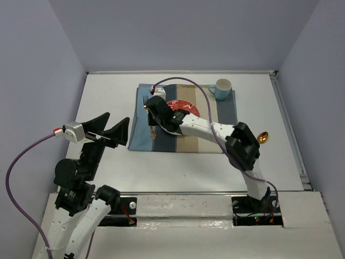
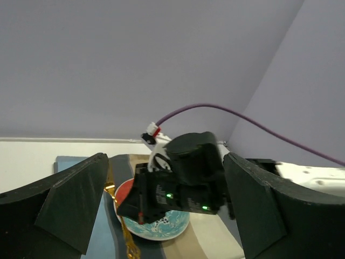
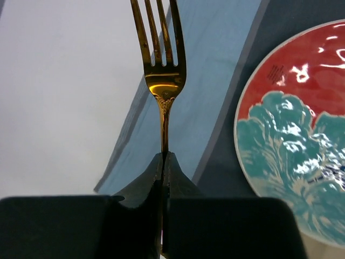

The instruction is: Set the dinner table for one person

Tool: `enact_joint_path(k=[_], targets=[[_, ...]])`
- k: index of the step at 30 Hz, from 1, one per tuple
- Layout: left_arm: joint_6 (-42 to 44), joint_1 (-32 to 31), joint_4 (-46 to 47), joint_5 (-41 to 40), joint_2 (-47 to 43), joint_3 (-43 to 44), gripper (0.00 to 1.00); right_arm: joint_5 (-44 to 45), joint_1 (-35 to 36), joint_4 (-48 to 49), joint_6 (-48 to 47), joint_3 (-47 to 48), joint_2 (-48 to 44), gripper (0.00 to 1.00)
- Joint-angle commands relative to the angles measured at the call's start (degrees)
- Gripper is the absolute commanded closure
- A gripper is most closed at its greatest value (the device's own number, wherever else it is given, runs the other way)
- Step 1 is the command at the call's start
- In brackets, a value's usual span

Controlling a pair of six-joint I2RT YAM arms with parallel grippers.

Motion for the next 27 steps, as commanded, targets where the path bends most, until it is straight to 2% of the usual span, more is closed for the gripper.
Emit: enact_joint_path(k=[1, 4, 10, 27], targets=[[0.37, 0.1, 1.9, -0.17, -1.21, 0.36, 0.01, 0.69, -1.75, 2.48, 7.26, 9.5, 8.06, 1.0], [0.37, -0.6, 1.9, -0.26, -0.95, 0.36, 0.01, -0.09, -2.28, 2.48, 10.07, 14.69, 13.42, 1.0], [0.37, -0.86, 1.9, -0.35, -0.42, 0.27, 0.01, -0.98, -4.48, 2.3, 13.69, 18.74, 19.14, 1.0], [0.37, -0.86, 1.99, -0.17, 1.24, 0.18, 0.01, -2.03, -6.86, 2.12, 15.97, 18.4, 23.19, 0.99]])
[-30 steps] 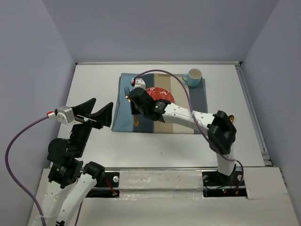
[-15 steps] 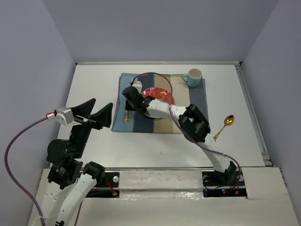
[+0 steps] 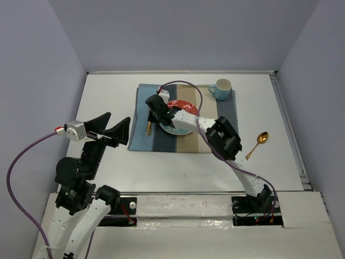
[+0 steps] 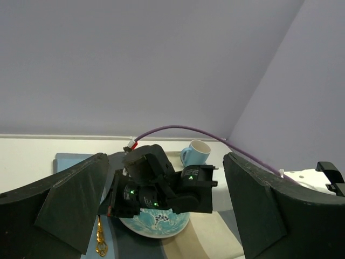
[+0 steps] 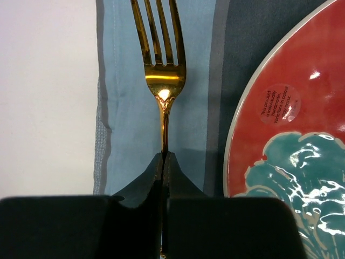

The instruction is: Set the dinner table for one person

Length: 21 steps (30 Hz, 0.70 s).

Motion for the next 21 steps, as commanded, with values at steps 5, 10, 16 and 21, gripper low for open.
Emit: enact_joint_path(k=[5, 10, 16, 21], targets=[[0.3, -0.36, 2.06, 0.18, 0.76, 0.16, 0.01, -0.35, 0.01, 2.15, 0.28, 2.92, 1.97, 0.96], [0.39, -0.36, 2.14, 0.09, 0.59, 0.16, 0.01, -1.06, 0.01, 2.15, 0.72, 3.27, 2.5, 0.85], [0.39, -0.36, 2.06, 0.0, 0.33, 0.16, 0.01, -4.56, 0.01, 2.15, -1.73, 5.03, 1.62, 0.59], [0.56, -0.27, 1.97, -0.26, -0.11, 0.34, 0.01, -8.52, 0.01, 1.88, -7.27, 6.79, -2.94, 0.4]])
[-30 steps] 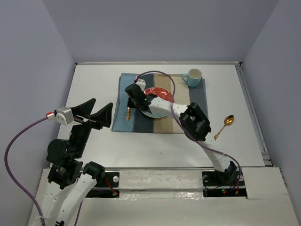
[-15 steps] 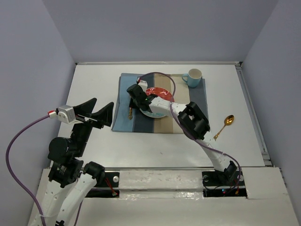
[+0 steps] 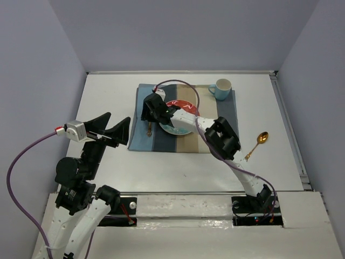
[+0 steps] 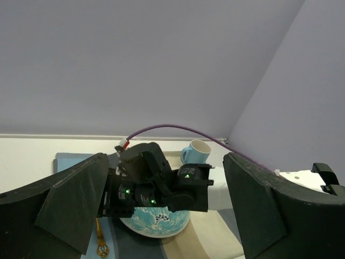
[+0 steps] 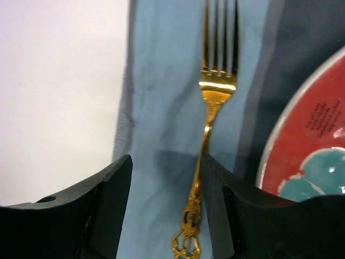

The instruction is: Set the dinner table for one person

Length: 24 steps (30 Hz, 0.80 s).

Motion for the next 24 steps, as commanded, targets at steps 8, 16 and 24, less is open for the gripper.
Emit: enact_joint_path(k=[8, 16, 24], targets=[[1.15, -1.76, 2.28, -0.52, -2.59, 0.62, 0.01, 10.5, -3.3, 2.39, -10.9, -23.14, -30.79, 0.51], [2.56, -6.33, 1.66, -1.31, -7.87, 1.32, 0.01, 12.47, -25.96, -5.77, -0.53, -74.93, -73.42, 0.51], [3.62, -10.55, 1.13, -3.69, -9.01, 1.59, 0.01, 4.74, -47.86, -9.47, -0.62, -83.04, -82.07, 0.53]])
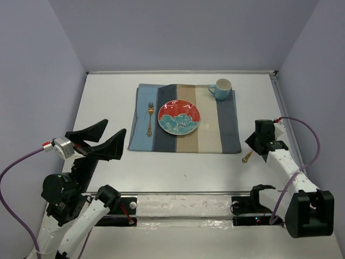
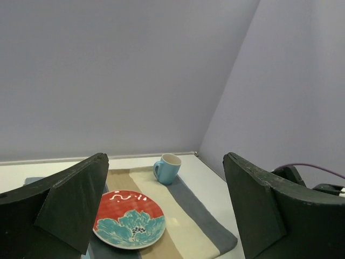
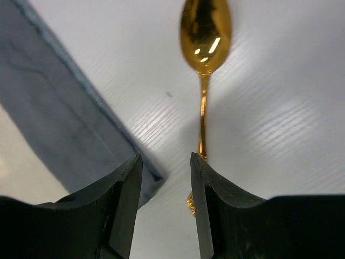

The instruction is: Set the dinner table for one person

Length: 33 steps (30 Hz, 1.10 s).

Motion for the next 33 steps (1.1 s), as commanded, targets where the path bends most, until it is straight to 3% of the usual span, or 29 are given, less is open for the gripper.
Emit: enact_joint_path(k=[1, 7, 24, 33], targets=[[1.54, -2.08, 1.55, -1.61, -1.03, 1.48, 0.01, -3.19, -5.46, -0.91, 1.85, 0.74, -0.12, 0.54], [1.8, -3.22, 1.28, -3.02, -2.79, 1.48, 0.01, -10.83, -13.91, -0.83, -0.77, 2.32, 7.6, 0.54], [1.89, -5.07, 1.02, -4.07, -6.22, 1.39, 0.01, -10.84, -14.97, -0.38, -3.76, 10.67, 23.43, 0.59], [2.07, -5.24, 0.85, -4.86, -7.28, 1.39, 0.01, -8.57, -14.97, -2.76, -5.7, 11.99, 22.83, 0.61]])
